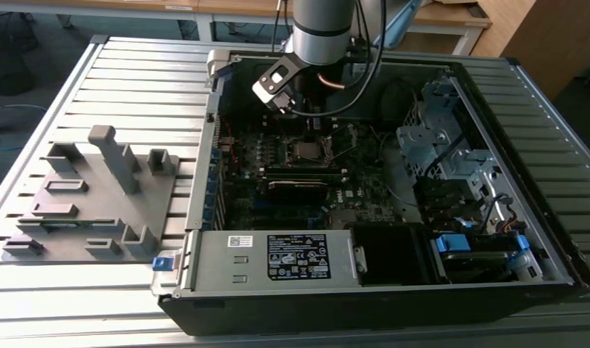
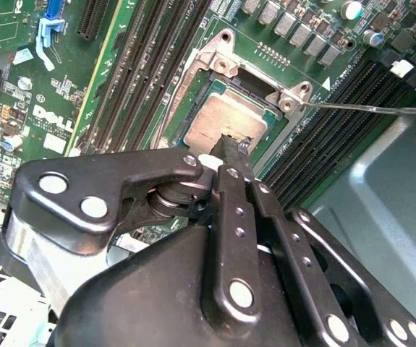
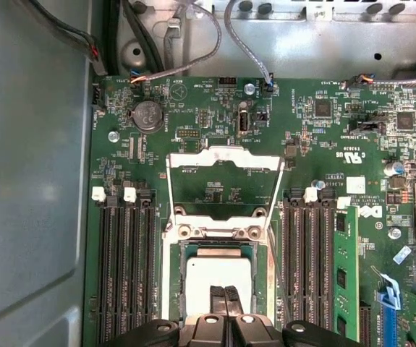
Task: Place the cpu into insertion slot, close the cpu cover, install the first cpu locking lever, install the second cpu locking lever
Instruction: 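Place the cpu into insertion slot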
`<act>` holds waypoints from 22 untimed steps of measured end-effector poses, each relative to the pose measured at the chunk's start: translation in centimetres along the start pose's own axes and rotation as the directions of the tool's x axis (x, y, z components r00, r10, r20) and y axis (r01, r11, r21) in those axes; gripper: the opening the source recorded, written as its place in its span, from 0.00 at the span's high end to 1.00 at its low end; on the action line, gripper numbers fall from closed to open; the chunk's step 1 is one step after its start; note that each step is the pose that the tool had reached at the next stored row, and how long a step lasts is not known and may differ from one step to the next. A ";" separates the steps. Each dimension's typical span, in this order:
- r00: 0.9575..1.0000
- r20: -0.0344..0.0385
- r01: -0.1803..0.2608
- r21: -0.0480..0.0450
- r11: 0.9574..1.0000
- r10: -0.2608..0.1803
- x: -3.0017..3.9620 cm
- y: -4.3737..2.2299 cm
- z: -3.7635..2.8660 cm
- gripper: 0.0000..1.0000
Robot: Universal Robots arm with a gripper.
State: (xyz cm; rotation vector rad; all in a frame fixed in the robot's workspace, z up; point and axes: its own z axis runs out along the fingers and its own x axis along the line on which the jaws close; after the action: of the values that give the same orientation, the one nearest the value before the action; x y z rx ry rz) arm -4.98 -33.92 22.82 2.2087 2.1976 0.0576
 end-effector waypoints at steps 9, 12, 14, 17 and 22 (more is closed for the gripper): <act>1.000 0.000 0.000 0.000 1.000 0.000 0.00 0.02 -0.63 0.90; 1.000 0.001 0.000 0.000 1.000 0.000 0.00 0.02 -0.70 0.90; 1.000 0.000 0.000 0.000 1.000 0.000 0.00 0.03 -0.76 0.90; 1.000 0.000 0.000 0.000 1.000 0.000 0.00 0.03 -0.80 0.90; 1.000 0.000 0.000 0.000 1.000 0.000 0.00 0.03 -0.81 0.90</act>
State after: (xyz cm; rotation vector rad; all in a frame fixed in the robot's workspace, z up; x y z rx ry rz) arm -4.99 -33.92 23.63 2.2087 2.1976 0.0571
